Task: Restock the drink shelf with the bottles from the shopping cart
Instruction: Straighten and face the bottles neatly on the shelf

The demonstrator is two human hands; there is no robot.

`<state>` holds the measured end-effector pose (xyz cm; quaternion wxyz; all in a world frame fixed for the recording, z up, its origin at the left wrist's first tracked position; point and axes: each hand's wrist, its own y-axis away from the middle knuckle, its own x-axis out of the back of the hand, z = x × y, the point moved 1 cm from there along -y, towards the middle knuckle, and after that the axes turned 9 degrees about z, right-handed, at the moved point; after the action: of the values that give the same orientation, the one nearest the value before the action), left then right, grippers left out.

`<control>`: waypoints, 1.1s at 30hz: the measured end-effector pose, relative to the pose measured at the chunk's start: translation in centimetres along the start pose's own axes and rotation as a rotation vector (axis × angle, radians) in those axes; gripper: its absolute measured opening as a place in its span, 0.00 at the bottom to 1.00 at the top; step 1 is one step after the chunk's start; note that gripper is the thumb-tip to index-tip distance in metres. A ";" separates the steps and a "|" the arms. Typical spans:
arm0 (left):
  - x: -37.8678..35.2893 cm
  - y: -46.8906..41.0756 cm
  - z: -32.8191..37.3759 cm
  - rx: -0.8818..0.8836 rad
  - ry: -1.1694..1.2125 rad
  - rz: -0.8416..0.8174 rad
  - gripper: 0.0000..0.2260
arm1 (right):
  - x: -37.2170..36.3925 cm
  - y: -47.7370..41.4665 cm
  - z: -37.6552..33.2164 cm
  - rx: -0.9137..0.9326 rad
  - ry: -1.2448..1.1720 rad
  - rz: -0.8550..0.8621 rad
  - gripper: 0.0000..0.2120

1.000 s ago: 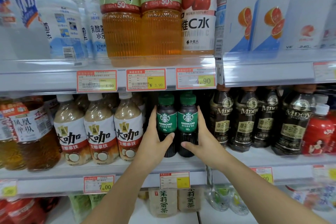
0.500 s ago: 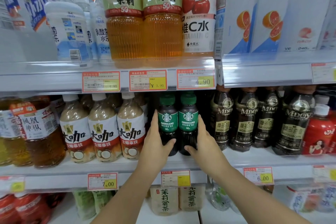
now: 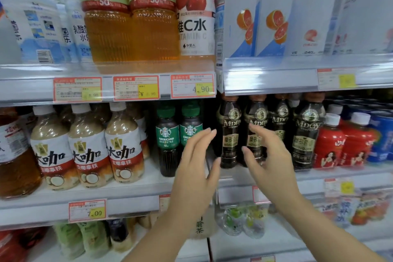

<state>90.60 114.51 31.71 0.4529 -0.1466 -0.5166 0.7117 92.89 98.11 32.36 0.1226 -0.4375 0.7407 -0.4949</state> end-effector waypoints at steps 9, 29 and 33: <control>-8.1 -2.9 -0.3 0.563 0.113 -0.135 0.36 | 0.1 0.1 4.1 -0.323 -0.006 -0.154 0.35; -7.9 -0.9 0.8 0.161 0.025 -0.076 0.34 | 6.6 -5.6 5.8 -0.255 0.361 0.328 0.37; -8.4 -0.6 1.4 0.083 -0.106 -0.100 0.29 | 6.4 -6.3 7.4 -0.301 0.468 0.179 0.40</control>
<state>94.56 107.01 30.58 0.4657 -0.0637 -0.5166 0.7156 97.03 87.76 35.74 -0.0747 -0.2575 0.8496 -0.4542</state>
